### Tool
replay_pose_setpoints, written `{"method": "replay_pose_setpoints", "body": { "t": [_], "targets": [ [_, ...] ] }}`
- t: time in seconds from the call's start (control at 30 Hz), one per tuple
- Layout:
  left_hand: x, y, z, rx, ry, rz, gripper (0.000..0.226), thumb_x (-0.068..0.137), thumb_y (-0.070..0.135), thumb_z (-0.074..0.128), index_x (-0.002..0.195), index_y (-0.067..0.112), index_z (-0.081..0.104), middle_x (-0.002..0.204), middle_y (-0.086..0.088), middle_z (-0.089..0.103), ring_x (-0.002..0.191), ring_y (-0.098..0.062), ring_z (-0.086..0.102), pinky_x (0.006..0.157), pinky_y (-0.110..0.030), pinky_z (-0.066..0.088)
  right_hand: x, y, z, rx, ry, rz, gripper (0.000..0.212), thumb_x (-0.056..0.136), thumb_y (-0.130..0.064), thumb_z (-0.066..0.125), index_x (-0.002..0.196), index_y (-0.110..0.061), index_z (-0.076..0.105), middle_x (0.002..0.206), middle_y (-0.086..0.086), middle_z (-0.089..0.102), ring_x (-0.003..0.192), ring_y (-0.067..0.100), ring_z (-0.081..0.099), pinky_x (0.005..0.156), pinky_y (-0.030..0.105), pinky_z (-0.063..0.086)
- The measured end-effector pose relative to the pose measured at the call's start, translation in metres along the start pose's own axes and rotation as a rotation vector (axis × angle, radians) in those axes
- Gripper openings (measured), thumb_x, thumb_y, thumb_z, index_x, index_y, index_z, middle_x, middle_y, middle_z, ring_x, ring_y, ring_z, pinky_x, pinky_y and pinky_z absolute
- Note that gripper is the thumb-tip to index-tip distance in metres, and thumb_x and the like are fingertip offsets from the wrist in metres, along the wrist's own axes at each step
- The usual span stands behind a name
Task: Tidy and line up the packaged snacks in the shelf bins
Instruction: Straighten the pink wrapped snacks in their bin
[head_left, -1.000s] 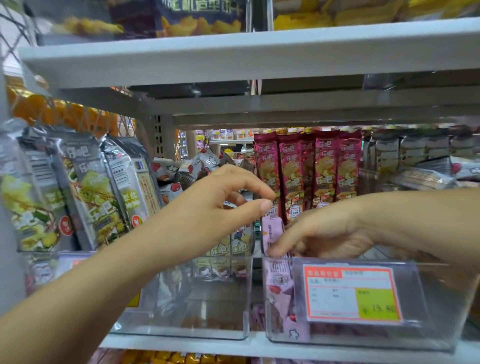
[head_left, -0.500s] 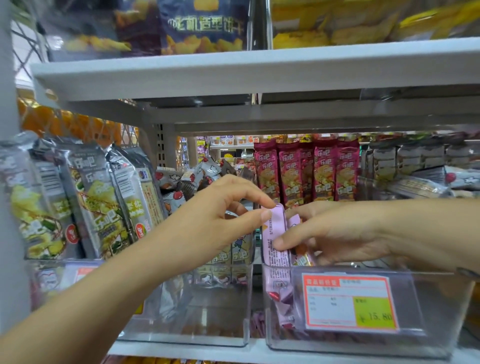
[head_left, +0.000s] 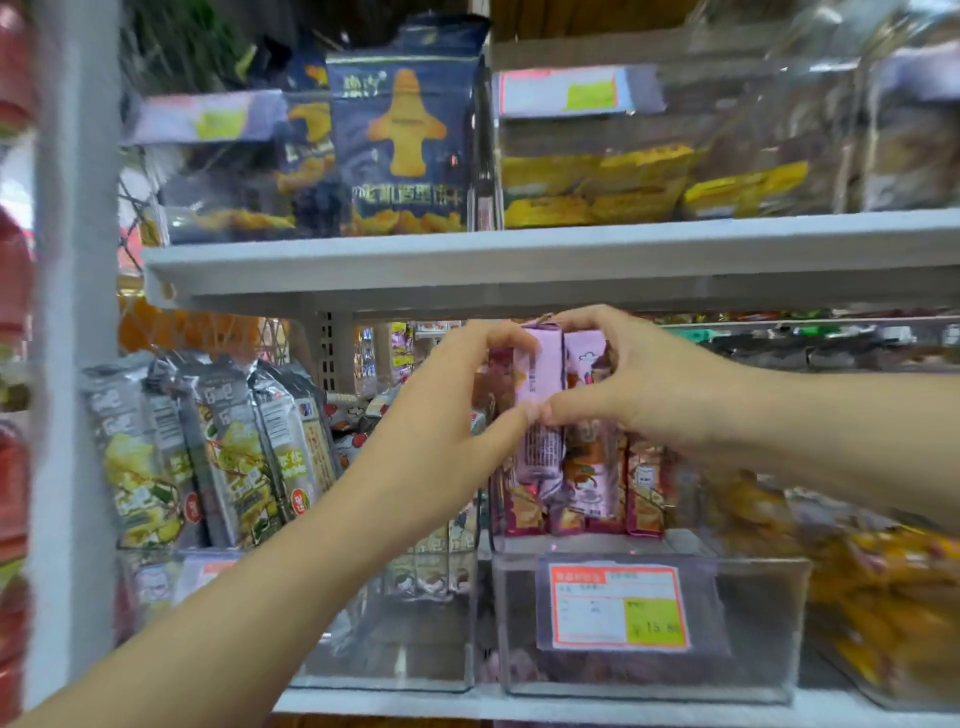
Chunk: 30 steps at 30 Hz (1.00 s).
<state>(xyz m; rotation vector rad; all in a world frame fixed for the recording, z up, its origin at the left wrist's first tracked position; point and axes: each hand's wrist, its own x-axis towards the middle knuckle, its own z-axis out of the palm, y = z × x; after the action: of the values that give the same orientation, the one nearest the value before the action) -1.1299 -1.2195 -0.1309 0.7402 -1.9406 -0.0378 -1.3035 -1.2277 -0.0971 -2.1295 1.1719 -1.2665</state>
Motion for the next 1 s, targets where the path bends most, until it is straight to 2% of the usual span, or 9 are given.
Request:
{"method": "replay_pose_setpoints", "body": {
  "t": [0.2, 0.33, 0.4, 0.5, 0.6, 0.7, 0.83, 0.93, 1.0],
  "targets": [
    [-0.011, 0.042, -0.005, -0.104, 0.041, 0.079, 0.045, 0.090, 0.022, 0.061, 0.117, 0.049, 0.038, 0.122, 0.032, 0.045, 0.109, 0.005, 0.054, 0.093, -0.021, 0.046, -0.033, -0.028, -0.019, 0.009, 0.035, -0.066, 0.094, 0.028, -0.044, 0.090, 0.114, -0.032, 0.052, 0.107, -0.002, 0.067, 0.094, 0.018, 0.068, 0.085, 0.045, 0.055],
    [-0.033, 0.070, -0.007, -0.134, 0.037, 0.109, 0.048, 0.091, 0.010, 0.057, 0.119, 0.045, 0.039, 0.120, 0.026, 0.049, 0.105, 0.002, 0.057, 0.082, -0.012, 0.046, -0.067, -0.039, -0.026, 0.067, 0.012, -0.092, 0.077, 0.046, -0.031, 0.088, 0.114, -0.030, 0.053, 0.104, -0.001, 0.069, 0.093, 0.018, 0.068, 0.085, 0.047, 0.055],
    [-0.050, 0.083, -0.004, -0.131, 0.013, 0.114, 0.049, 0.092, 0.007, 0.057, 0.121, 0.042, 0.039, 0.121, 0.021, 0.050, 0.106, 0.002, 0.056, 0.084, -0.012, 0.045, -0.091, -0.038, -0.026, 0.059, 0.006, -0.083, 0.078, 0.044, -0.036, 0.086, 0.114, -0.031, 0.053, 0.103, -0.002, 0.069, 0.092, 0.017, 0.068, 0.084, 0.044, 0.055],
    [-0.077, 0.095, 0.009, -0.142, -0.029, 0.104, 0.046, 0.091, 0.009, 0.057, 0.125, 0.036, 0.040, 0.124, 0.014, 0.049, 0.107, 0.001, 0.054, 0.085, -0.011, 0.044, -0.127, -0.027, -0.020, 0.119, -0.029, -0.072, 0.063, 0.059, -0.023, 0.085, 0.112, -0.033, 0.052, 0.102, -0.005, 0.069, 0.089, 0.012, 0.068, 0.082, 0.035, 0.056],
    [-0.101, 0.101, 0.026, -0.201, -0.048, 0.034, 0.044, 0.086, 0.015, 0.056, 0.122, 0.037, 0.042, 0.123, 0.011, 0.050, 0.105, -0.003, 0.056, 0.086, -0.019, 0.048, -0.157, -0.003, -0.007, 0.244, 0.024, -0.003, 0.063, 0.061, -0.020, 0.085, 0.111, -0.035, 0.050, 0.112, -0.002, 0.065, 0.094, 0.012, 0.067, 0.082, 0.030, 0.056],
    [-0.116, 0.102, 0.039, -0.221, -0.108, -0.066, 0.042, 0.088, 0.013, 0.059, 0.117, 0.041, 0.044, 0.123, 0.013, 0.051, 0.105, -0.002, 0.057, 0.087, -0.028, 0.052, -0.178, 0.025, 0.007, 0.322, 0.069, 0.091, 0.070, 0.052, -0.038, 0.086, 0.112, -0.045, 0.050, 0.122, -0.003, 0.060, 0.102, 0.014, 0.064, 0.087, 0.039, 0.054],
    [-0.135, 0.100, 0.048, -0.185, -0.224, -0.160, 0.032, 0.092, 0.014, 0.058, 0.120, 0.027, 0.049, 0.119, 0.013, 0.057, 0.104, 0.003, 0.058, 0.091, -0.026, 0.049, -0.204, 0.046, 0.021, 0.416, 0.107, 0.135, 0.064, 0.063, -0.024, 0.085, 0.114, -0.041, 0.050, 0.123, -0.001, 0.059, 0.098, 0.013, 0.066, 0.072, 0.038, 0.058],
    [-0.155, 0.087, 0.056, -0.260, -0.345, -0.293, 0.032, 0.091, 0.022, 0.061, 0.119, 0.034, 0.048, 0.123, 0.017, 0.057, 0.108, 0.000, 0.058, 0.095, -0.033, 0.049, -0.221, 0.060, 0.032, 0.403, 0.131, 0.172, 0.067, 0.057, -0.030, 0.084, 0.114, -0.040, 0.049, 0.119, -0.002, 0.063, 0.102, 0.018, 0.064, 0.082, 0.043, 0.056],
    [-0.170, 0.077, 0.065, -0.317, -0.426, -0.363, 0.035, 0.087, 0.025, 0.065, 0.116, 0.035, 0.049, 0.123, 0.015, 0.057, 0.109, -0.004, 0.060, 0.097, -0.037, 0.048, -0.230, 0.072, 0.040, 0.420, 0.161, 0.196, 0.063, 0.064, -0.018, 0.082, 0.114, -0.034, 0.049, 0.116, 0.000, 0.065, 0.102, 0.018, 0.064, 0.083, 0.042, 0.056]
  ]
}}
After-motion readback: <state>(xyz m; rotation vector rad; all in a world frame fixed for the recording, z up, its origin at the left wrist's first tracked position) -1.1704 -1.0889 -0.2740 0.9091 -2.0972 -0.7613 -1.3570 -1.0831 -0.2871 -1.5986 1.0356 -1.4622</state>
